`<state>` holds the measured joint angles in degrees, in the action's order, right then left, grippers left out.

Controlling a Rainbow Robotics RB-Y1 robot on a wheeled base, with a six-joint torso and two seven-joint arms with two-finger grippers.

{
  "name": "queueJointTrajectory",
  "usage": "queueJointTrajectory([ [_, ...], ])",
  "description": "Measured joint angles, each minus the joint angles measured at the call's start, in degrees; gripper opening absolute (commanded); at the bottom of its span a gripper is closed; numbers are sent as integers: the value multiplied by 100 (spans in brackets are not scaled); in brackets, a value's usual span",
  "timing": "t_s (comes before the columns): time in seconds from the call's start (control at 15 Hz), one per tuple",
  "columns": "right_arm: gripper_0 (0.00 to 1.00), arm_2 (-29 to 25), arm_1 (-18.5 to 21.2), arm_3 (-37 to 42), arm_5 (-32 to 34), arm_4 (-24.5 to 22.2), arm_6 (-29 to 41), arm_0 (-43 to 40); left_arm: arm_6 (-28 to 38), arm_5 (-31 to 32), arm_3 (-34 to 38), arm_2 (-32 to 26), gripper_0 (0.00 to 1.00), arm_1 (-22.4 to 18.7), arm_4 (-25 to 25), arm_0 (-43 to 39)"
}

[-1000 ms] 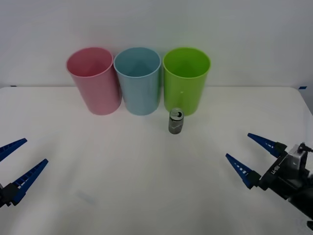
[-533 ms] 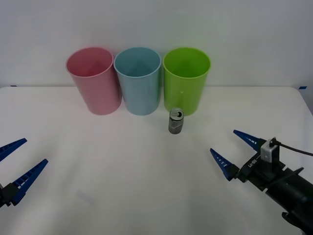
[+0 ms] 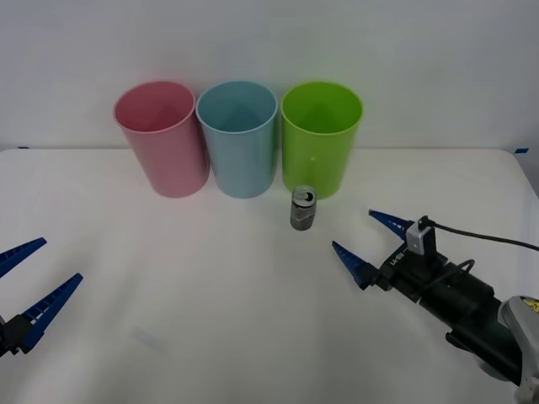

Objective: Grasp the object on the table and drop it into the matching bin: aluminum can to the light blue bin, PET bottle to the pink bin.

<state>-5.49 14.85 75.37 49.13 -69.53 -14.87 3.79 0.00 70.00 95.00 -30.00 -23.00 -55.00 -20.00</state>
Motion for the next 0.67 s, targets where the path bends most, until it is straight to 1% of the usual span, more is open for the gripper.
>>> queueJointTrajectory([
  [0.33,100,153,-31,-664,-11,11,-181,493,0,0,0,0,100,0,0,0],
  [0.53,100,171,-222,-943,-83,2,-309,722,0,0,0,0,100,0,0,0],
  [0.67,100,220,-312,-957,-216,1,-388,764,0,0,0,0,100,0,0,0],
])
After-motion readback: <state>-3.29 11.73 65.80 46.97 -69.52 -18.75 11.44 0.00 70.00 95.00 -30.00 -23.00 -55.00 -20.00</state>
